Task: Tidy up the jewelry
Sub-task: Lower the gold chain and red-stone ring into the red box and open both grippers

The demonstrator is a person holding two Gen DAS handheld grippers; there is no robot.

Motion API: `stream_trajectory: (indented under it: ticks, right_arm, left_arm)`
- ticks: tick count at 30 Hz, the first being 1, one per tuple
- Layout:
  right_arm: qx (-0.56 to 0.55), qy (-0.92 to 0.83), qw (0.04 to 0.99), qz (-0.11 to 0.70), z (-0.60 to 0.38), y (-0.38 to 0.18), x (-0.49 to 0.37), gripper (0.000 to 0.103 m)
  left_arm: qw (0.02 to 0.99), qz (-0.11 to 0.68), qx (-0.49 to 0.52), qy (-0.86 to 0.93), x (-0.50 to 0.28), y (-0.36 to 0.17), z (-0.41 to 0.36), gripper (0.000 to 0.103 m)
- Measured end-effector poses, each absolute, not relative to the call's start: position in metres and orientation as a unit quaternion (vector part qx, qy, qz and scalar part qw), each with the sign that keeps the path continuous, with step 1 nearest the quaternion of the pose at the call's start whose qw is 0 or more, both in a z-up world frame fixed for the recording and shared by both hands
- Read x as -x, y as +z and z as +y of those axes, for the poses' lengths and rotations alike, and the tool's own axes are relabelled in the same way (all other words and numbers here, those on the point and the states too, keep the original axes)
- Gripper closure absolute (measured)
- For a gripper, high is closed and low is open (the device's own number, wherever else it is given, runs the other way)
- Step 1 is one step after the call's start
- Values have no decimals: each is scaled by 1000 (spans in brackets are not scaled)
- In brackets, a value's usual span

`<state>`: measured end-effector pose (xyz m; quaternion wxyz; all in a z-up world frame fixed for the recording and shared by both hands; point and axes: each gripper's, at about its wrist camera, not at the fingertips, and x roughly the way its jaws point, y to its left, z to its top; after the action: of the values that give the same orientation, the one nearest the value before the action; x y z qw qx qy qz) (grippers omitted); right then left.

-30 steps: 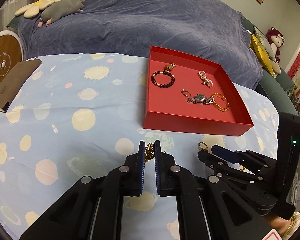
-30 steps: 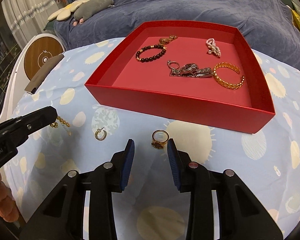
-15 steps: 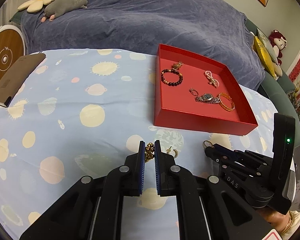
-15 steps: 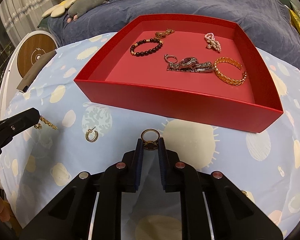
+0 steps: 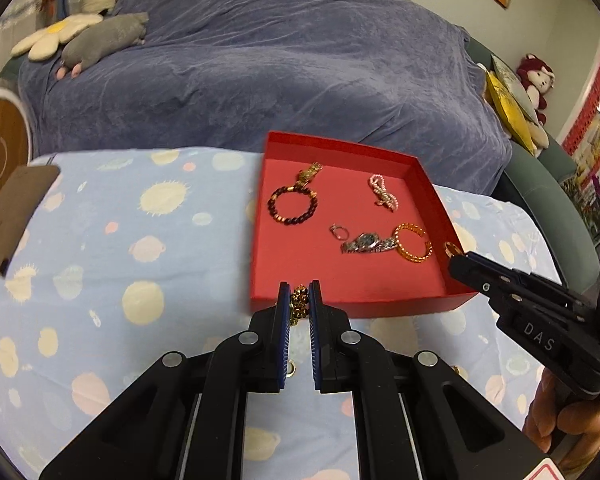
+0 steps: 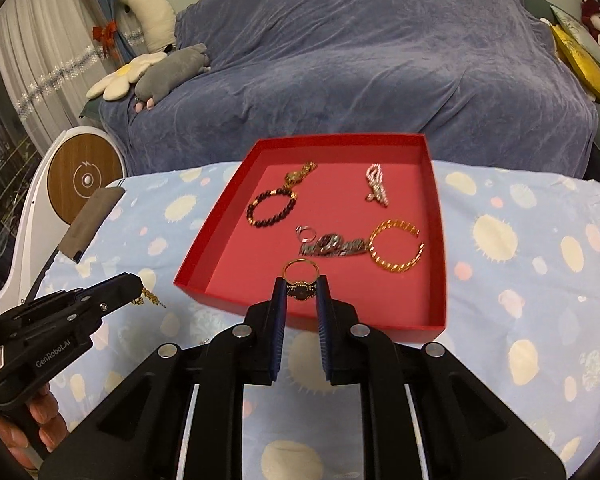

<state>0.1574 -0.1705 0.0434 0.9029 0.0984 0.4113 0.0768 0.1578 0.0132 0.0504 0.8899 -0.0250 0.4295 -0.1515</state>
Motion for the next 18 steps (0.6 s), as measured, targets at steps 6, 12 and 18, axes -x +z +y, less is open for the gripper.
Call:
stream_trajectory:
  ticks: [6, 12, 18]
  right_arm:
    - [-115, 59, 895, 428, -191, 21, -186, 89]
    - [-96, 58, 886, 451, -188, -7, -201, 89]
    - [-94, 58, 876, 469, -185, -26, -213, 89]
  left_arm:
    - [884, 440, 6, -159, -201, 36, -26, 96]
    - [877, 456, -12, -149, -233, 8, -48, 96]
    - [870, 471, -23, -145, -244, -11, -54, 96]
